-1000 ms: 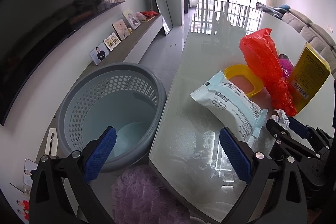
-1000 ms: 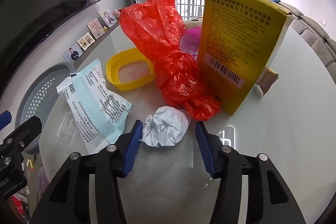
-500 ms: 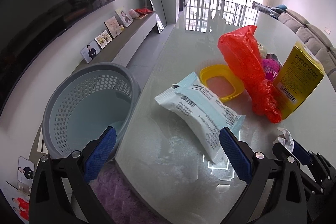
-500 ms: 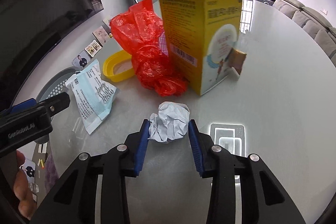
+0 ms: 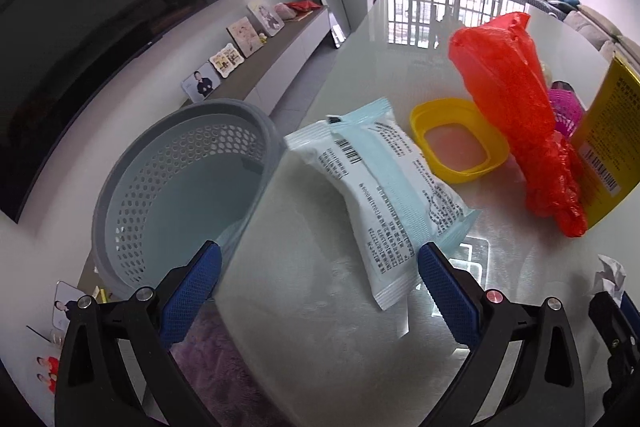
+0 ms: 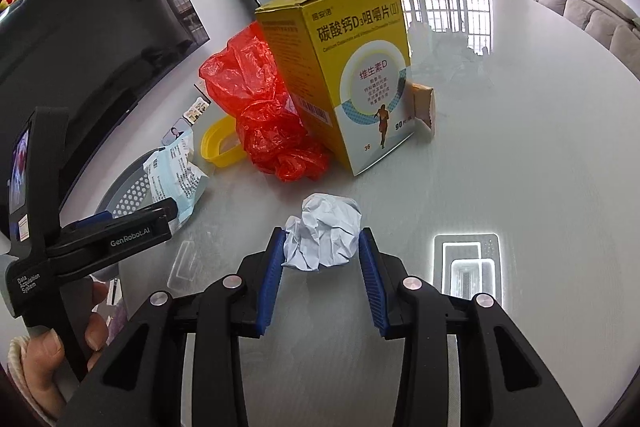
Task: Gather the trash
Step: 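Grasp the light-blue wipe pack with the left tool while the right tool holds the paper ball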
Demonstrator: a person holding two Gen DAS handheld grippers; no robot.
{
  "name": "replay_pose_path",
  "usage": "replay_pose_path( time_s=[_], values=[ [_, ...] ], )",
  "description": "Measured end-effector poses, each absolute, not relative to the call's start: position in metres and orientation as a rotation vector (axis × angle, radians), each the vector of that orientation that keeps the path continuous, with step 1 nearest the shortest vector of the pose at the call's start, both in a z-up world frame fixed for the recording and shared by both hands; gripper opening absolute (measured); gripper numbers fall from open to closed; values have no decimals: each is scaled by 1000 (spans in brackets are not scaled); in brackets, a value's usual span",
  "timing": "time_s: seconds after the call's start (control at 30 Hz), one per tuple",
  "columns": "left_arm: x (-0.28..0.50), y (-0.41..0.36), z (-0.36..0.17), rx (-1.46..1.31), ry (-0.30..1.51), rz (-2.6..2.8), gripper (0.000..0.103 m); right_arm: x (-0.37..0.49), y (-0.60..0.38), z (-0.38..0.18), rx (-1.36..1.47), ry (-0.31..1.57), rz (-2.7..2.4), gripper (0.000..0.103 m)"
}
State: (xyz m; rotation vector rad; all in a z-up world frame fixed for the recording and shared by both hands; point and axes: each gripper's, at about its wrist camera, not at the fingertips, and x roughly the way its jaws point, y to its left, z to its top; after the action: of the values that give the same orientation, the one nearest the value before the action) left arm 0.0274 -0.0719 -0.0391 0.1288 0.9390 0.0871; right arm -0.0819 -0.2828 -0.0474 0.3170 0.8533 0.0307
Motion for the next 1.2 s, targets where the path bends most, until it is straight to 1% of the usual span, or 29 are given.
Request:
replay_pose_path(
  time_s=[0.2,0.37,0.67,0.9,0.93,0.97,1.1,1.17,1.2],
  values=[
    [19,-60,-25,133,891,106,97,-80,-283,-47,344,847,54,37],
    [35,-75,-18,95,898,31,97,-76,-286,-45,351,844,65,37],
    [76,-83,-39,75,961,46,97,-72,-284,-45,353,844,72,37],
    [86,-76,-51,48,976,37,95,-74,-286,-46,358,845,72,37],
    [86,-75,-52,42,976,31,93,-74,-286,-45,357,845,72,37],
    [86,-75,-52,37,976,21,83,-74,-287,-45,358,844,71,37],
    [85,-72,-53,20,981,-22,61,-73,-286,-44,356,846,64,37],
    [82,-73,-52,25,976,-34,57,-73,-286,-44,355,846,62,37],
    [79,-73,-52,30,972,-39,56,-73,-285,-44,354,846,60,37]
  ],
)
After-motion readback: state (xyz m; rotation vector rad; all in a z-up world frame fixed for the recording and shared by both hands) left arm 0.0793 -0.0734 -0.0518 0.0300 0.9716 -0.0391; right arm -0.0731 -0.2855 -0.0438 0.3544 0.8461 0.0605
